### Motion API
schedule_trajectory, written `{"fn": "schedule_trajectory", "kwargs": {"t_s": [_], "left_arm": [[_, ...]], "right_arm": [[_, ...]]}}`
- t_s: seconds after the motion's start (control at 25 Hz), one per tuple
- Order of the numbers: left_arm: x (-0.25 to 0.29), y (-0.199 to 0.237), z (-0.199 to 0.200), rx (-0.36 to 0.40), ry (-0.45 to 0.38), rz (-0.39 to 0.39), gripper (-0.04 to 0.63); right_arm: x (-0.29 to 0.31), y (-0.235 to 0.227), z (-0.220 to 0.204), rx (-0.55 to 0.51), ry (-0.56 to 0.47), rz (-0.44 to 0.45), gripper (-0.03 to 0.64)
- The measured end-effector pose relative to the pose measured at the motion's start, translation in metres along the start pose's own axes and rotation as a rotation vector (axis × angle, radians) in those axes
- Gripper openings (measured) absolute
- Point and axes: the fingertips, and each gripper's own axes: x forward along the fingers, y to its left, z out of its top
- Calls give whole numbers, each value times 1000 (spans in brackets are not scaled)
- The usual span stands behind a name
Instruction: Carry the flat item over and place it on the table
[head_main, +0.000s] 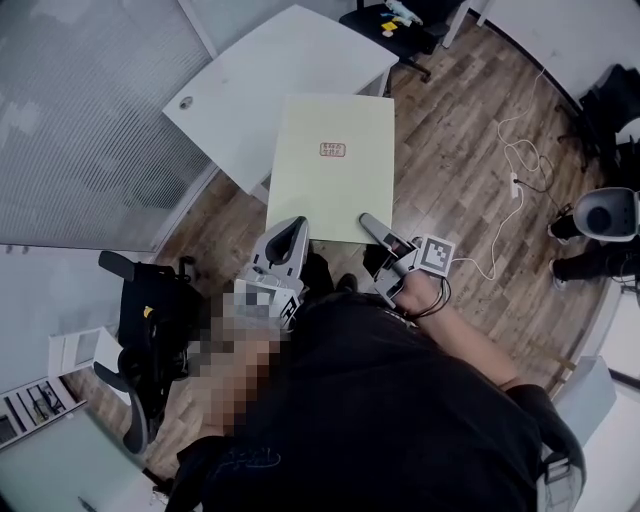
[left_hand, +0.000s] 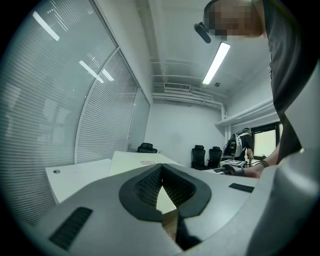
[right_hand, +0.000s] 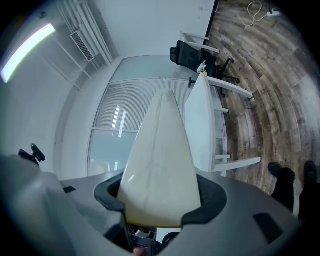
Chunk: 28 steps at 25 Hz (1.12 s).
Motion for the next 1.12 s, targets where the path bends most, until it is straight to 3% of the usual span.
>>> {"fn": "schedule_trajectory", "kwargs": {"t_s": [0.72,1.12], "left_arm": [[62,28,2,-33,10,-81,14],[95,120,23,-17,3,-84,14]], "right_arm": [[25,-16,56,-20,-58,-58,287],[120,-28,85,-21,-57,-62,287]]}}
